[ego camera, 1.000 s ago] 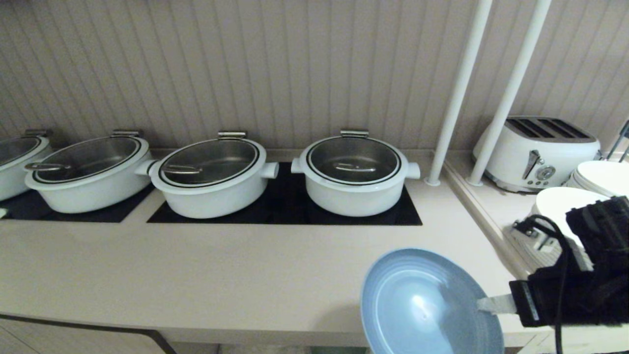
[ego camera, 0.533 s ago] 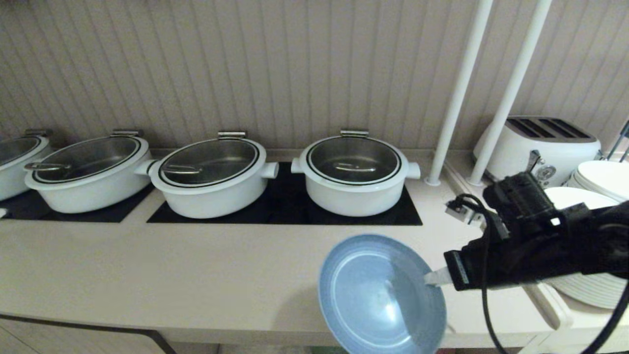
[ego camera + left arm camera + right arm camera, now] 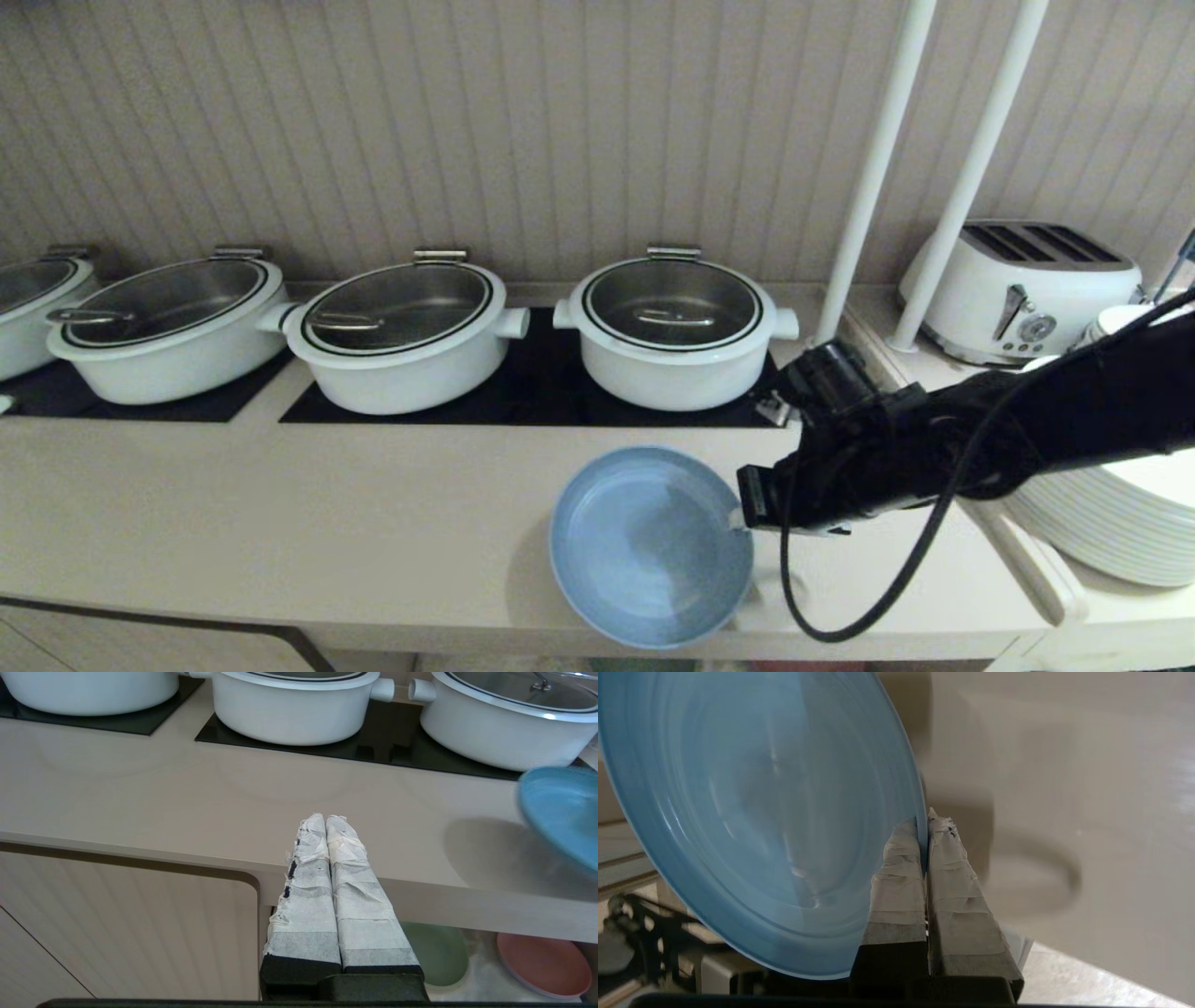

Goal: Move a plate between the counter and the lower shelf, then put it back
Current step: Put the plate

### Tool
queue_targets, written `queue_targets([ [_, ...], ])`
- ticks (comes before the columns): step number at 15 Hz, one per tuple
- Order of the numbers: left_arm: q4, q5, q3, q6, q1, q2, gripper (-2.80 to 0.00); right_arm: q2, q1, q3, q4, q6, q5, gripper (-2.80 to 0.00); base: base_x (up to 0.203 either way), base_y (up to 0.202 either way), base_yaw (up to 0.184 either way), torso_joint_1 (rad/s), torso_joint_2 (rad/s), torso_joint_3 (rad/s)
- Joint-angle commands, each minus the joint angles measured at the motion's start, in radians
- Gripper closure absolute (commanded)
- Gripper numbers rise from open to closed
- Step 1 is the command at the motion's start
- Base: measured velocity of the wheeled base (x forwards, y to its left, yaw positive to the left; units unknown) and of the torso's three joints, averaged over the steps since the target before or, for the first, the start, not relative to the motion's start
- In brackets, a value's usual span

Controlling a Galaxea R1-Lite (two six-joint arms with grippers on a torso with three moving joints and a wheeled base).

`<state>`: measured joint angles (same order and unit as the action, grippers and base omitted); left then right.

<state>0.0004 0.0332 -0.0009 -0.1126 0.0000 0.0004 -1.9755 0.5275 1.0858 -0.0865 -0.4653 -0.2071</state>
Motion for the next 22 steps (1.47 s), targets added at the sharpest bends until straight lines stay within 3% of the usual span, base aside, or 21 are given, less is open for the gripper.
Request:
queue_targets([
  [1, 0.0, 0.001, -0.001, -0.001, 0.0, 0.0, 0.0, -0.073, 0.012, 0.027, 0.013, -0.02, 0.019, 0.0, 0.0, 0.0, 0.0, 0.0, 0.0, 0.0],
  [12, 0.0, 0.001, 0.0, -0.001, 0.0, 0.0, 0.0, -0.165, -0.002, 0.066, 0.045, -0.121, 0.086, 0.0, 0.0, 0.0, 0.0, 0.0, 0.0, 0.0],
  [22, 0.0, 0.001, 0.001, -0.001, 0.0, 0.0, 0.0, -0.203, -0.047, 0.069, 0.09, -0.131, 0.086, 0.0, 0.0, 0.0, 0.0, 0.0, 0.0, 0.0],
])
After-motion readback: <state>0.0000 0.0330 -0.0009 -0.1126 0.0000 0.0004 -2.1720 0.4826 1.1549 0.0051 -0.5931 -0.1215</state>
